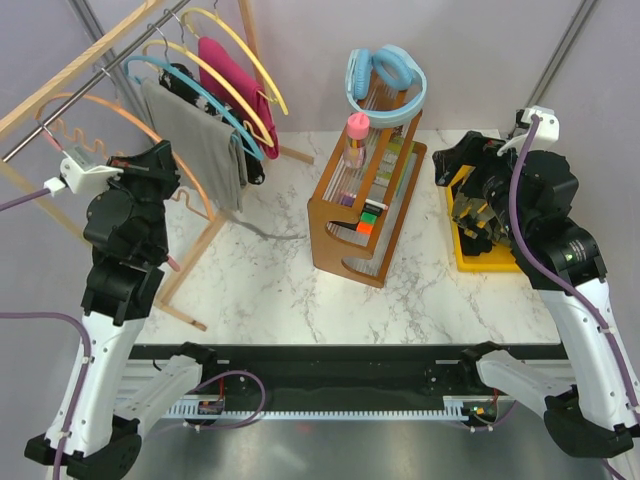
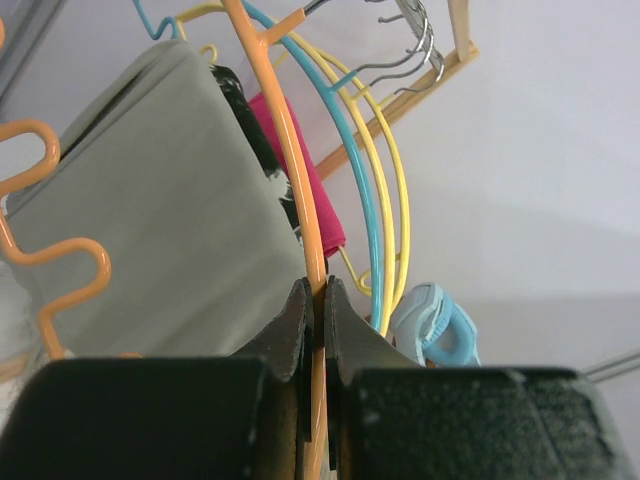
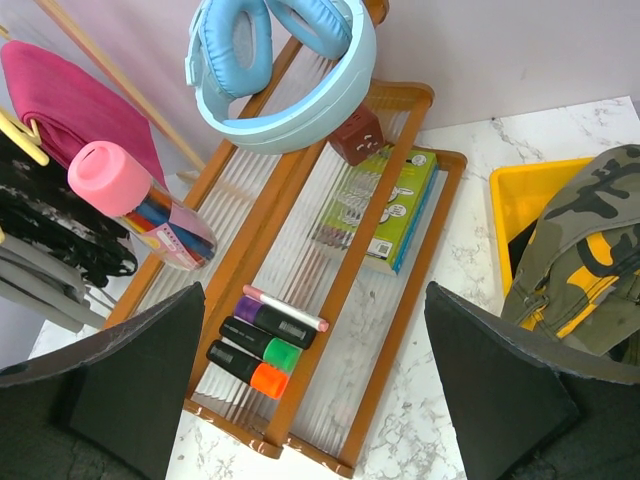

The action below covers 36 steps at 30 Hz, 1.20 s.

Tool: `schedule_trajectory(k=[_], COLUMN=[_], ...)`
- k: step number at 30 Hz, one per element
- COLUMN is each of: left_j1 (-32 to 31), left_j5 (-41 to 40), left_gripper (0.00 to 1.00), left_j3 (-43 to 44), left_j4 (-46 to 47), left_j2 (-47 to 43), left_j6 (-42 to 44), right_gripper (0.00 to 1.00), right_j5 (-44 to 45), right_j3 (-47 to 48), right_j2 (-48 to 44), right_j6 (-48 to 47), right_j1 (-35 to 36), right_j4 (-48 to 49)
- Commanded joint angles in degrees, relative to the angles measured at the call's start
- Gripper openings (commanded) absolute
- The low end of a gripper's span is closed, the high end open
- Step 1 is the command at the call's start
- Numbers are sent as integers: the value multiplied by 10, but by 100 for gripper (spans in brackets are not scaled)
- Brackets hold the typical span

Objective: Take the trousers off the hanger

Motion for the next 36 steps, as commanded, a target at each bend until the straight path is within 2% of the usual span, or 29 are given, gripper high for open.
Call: schedule_trajectory(k=[1,6,13,16,17,19,20,26,32,33,36], left_j1=[2,2,2,2,2,2,2,2,2,2,2], left_j5=[-57,-60,-51,-39,-33,-16,-10,18,130,154,181], left_gripper=[2,2,5,15,24,35,45,67,74,78,81], left_j3=[4,25,-2,-8,-8,-9,-7,-1,26,30,34], left_j4=[60,14,-24,-30,-31,-33,-39,-72,-104,-117,-146], left_j2=[-7,-1,-34,-45,-46,-49,-48,-60,-65,-65,-78], left_j6=[23,-11,-56,-64,-63,-64,-63,-83,-113,-123,-150], right_gripper=[98,98,98,98,98,98,98,98,98,98,98], right_j5=[6,-8,-63,-74,-78,-80,-81,-80,-81,-80,-73], right_j3=[3,-1,-23,-28,-32,-38,-43,-62,-74,-75,-75], right_j2=[-5,-3,-24,-30,-34,-37,-39,-53,-60,-63,-65], right_j6=[-15,-8,31,42,43,49,51,56,57,57,54], right_j1=[2,2,2,2,2,2,2,2,2,2,2], right_j4=[21,15,20,20,19,20,19,9,-7,-7,-18])
